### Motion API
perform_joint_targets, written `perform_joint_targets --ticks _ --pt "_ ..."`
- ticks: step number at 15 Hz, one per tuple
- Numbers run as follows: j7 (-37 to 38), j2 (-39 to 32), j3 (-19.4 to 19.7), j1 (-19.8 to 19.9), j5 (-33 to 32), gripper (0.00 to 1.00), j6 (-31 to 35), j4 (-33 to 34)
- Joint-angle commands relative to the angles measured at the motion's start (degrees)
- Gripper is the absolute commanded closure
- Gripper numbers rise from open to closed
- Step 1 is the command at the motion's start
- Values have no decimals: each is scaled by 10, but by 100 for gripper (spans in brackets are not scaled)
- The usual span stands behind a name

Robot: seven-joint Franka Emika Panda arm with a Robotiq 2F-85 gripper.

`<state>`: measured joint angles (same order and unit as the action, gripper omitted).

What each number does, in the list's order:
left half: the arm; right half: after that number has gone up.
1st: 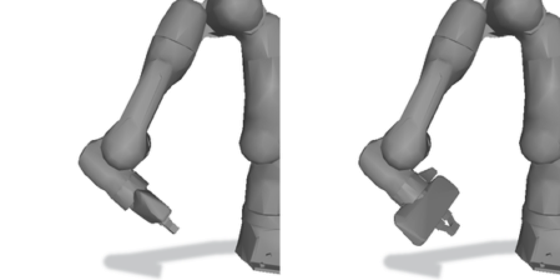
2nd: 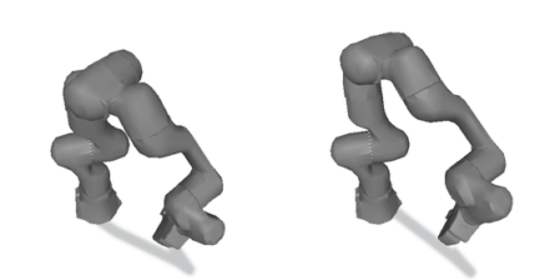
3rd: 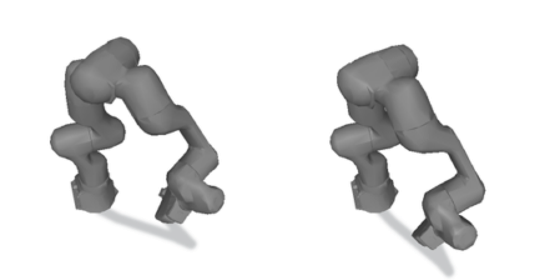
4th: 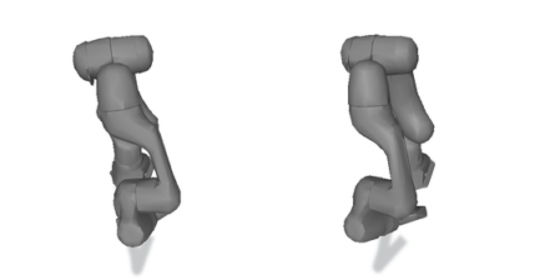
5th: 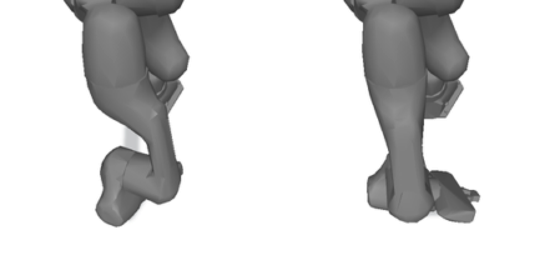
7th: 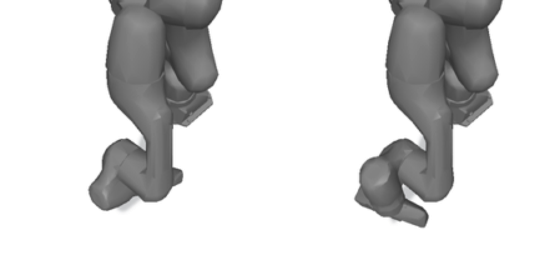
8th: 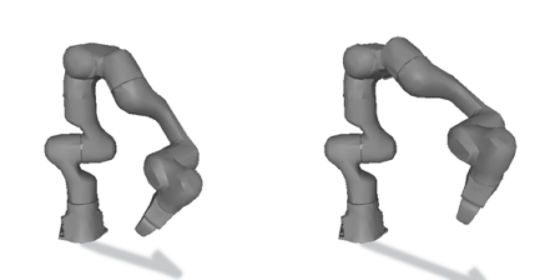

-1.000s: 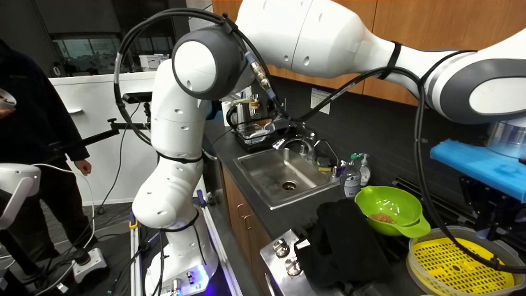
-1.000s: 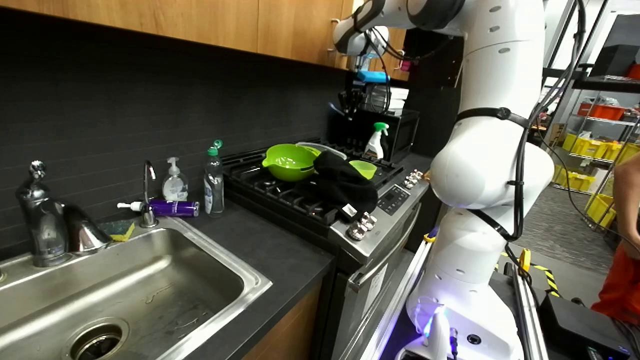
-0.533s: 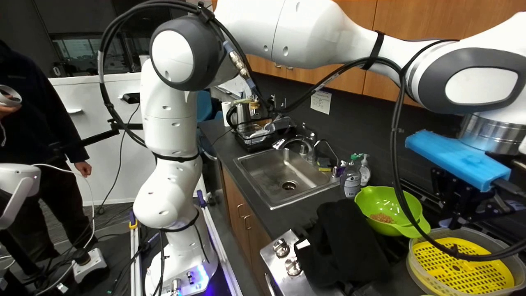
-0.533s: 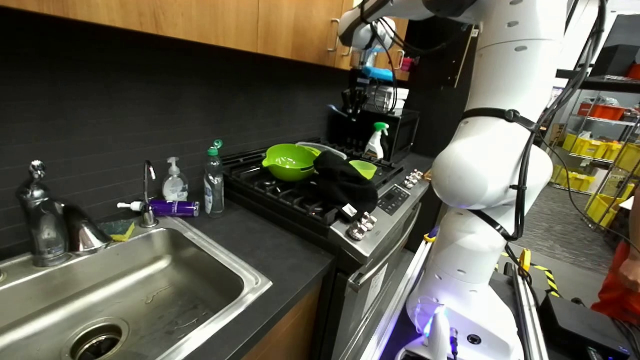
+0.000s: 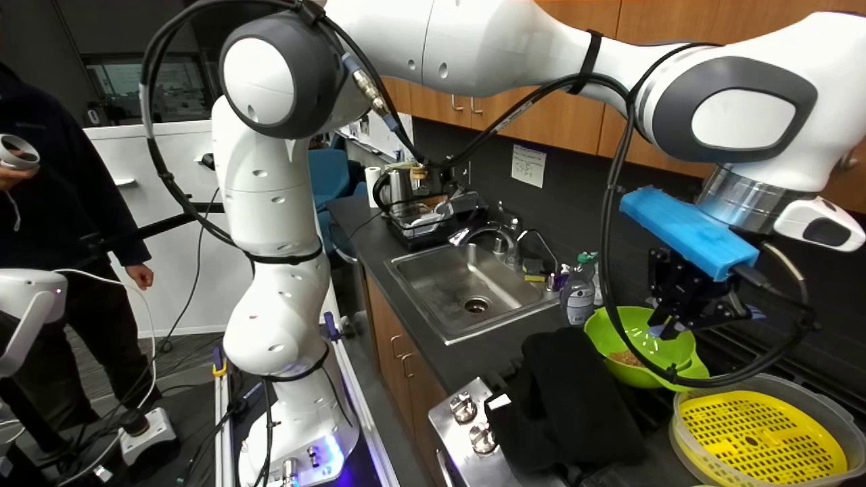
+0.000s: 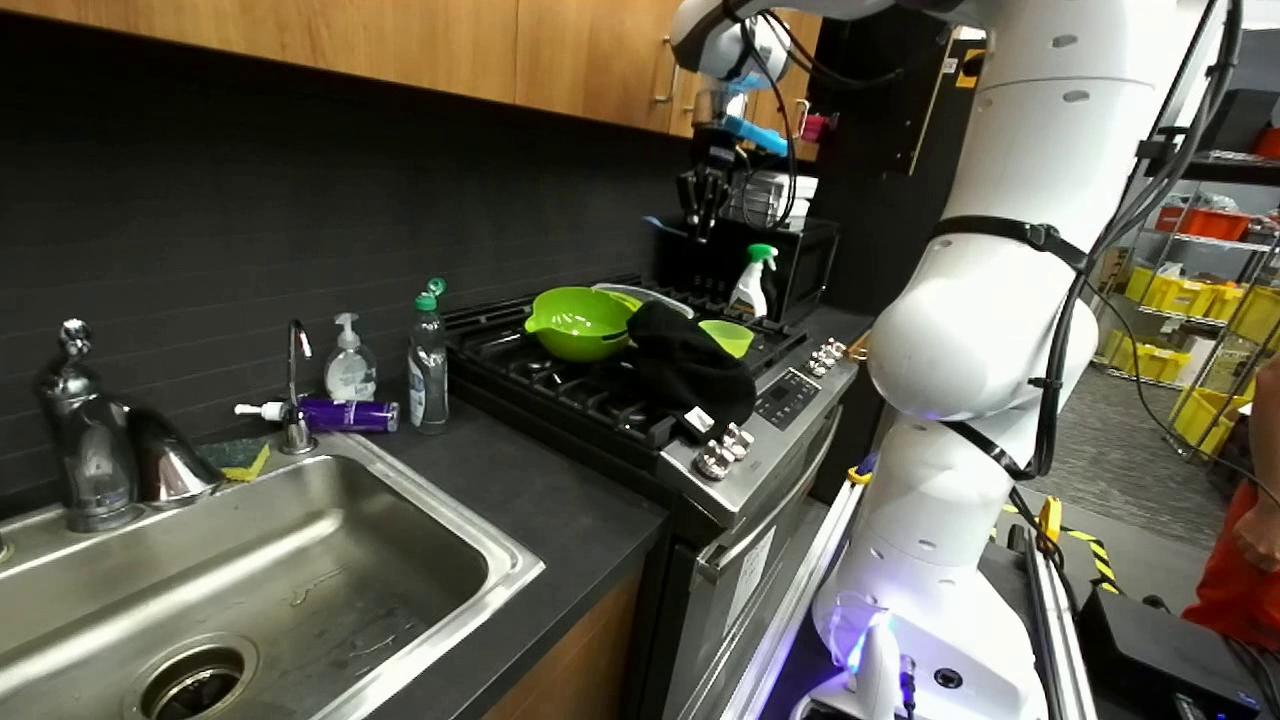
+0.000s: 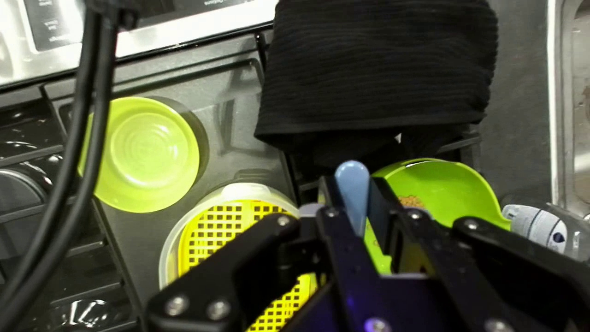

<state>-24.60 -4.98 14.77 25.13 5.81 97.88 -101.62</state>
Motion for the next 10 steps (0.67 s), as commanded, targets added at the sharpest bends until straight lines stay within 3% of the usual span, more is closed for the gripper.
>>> perform_joint_targets --ticks 1,10 --pt "-10 33 13 -18 20 95 -29 -23" --pt "-24 34 20 -27 77 95 -114 -22"
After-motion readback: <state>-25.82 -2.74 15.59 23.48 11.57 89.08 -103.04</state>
